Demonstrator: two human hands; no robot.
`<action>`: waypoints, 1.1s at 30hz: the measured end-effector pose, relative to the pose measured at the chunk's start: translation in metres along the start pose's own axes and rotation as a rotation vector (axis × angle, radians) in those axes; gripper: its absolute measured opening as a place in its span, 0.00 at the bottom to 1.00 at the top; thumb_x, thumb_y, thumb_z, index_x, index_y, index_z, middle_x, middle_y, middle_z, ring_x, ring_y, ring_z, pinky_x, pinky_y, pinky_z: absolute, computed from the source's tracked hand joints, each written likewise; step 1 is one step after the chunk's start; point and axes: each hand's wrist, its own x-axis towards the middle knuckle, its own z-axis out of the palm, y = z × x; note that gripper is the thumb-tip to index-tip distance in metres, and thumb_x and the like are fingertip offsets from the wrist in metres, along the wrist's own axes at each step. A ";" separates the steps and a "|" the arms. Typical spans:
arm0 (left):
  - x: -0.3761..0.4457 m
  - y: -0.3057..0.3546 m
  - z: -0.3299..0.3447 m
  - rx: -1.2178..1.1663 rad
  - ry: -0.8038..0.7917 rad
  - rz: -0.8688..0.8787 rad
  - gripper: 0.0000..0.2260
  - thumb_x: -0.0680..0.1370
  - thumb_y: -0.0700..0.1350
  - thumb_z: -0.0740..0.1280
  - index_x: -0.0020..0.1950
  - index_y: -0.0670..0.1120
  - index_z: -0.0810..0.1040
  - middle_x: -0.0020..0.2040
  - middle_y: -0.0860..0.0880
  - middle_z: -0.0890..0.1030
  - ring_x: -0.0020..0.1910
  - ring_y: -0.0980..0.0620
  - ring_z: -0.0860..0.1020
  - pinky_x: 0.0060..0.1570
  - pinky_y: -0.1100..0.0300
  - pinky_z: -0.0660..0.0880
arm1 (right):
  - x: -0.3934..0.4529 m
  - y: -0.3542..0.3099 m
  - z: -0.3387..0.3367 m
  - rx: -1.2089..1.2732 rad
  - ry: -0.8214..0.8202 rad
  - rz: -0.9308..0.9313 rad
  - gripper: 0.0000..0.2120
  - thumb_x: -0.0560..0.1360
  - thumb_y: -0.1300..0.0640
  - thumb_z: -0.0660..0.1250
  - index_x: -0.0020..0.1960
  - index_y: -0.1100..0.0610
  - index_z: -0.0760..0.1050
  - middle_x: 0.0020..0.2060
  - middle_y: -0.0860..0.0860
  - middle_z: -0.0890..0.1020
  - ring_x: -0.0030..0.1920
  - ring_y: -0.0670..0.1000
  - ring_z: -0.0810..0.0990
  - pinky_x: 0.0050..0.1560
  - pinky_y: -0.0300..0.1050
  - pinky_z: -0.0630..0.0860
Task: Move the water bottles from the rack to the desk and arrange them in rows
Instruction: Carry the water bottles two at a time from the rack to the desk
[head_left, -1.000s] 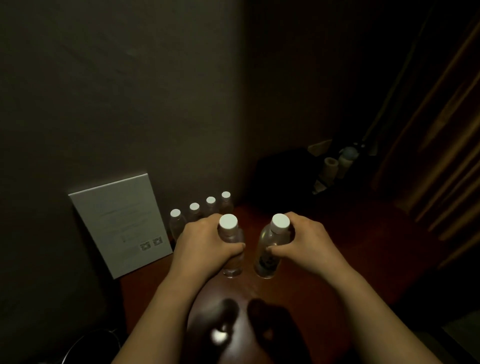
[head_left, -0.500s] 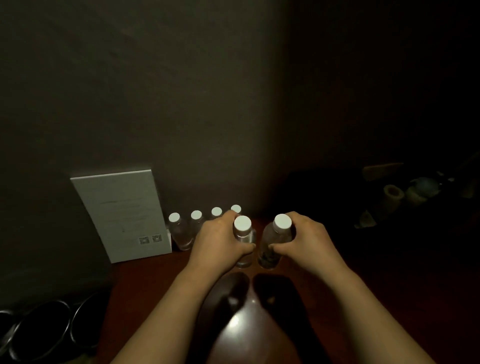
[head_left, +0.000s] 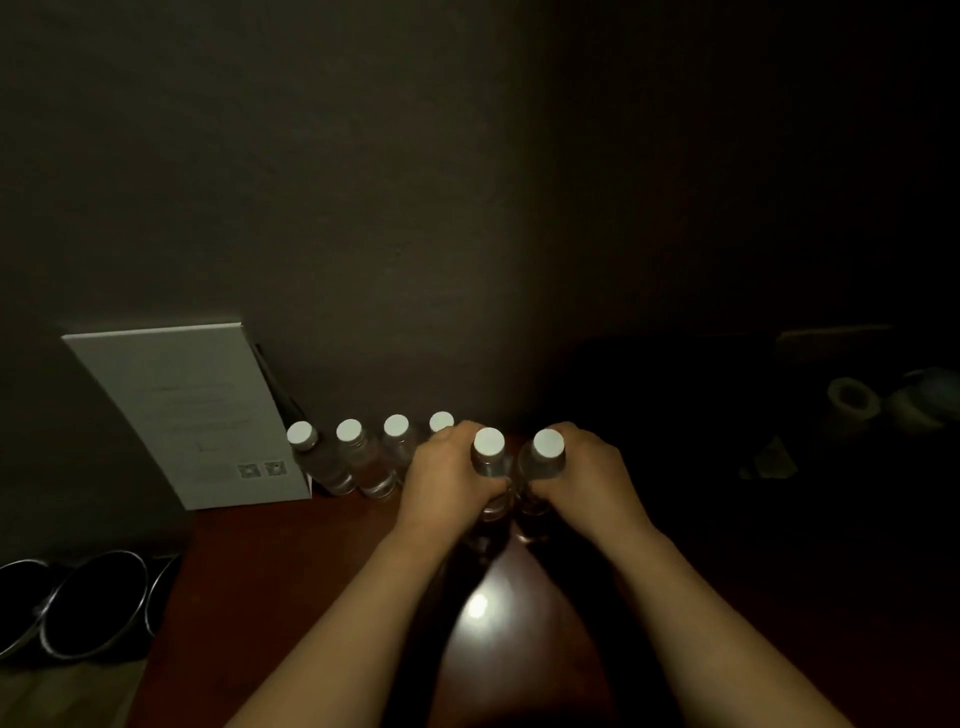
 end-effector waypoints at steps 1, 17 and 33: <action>0.003 0.000 0.005 0.005 0.000 -0.008 0.16 0.64 0.49 0.75 0.50 0.51 0.79 0.45 0.52 0.81 0.45 0.50 0.80 0.44 0.55 0.76 | 0.006 0.006 0.005 0.007 0.008 0.005 0.15 0.66 0.47 0.72 0.51 0.50 0.77 0.45 0.49 0.81 0.45 0.52 0.81 0.41 0.40 0.73; 0.042 0.001 0.062 0.267 0.002 -0.086 0.18 0.70 0.52 0.73 0.53 0.48 0.70 0.47 0.48 0.81 0.48 0.44 0.80 0.40 0.52 0.75 | 0.065 0.054 0.054 0.099 0.009 0.064 0.16 0.71 0.42 0.66 0.54 0.49 0.77 0.48 0.45 0.83 0.50 0.46 0.82 0.47 0.37 0.75; 0.063 -0.009 0.071 0.366 -0.010 -0.101 0.20 0.73 0.50 0.72 0.58 0.47 0.67 0.50 0.47 0.80 0.48 0.43 0.81 0.40 0.51 0.77 | 0.083 0.053 0.061 0.255 -0.039 0.005 0.21 0.71 0.56 0.73 0.63 0.51 0.76 0.60 0.50 0.80 0.61 0.51 0.78 0.60 0.39 0.72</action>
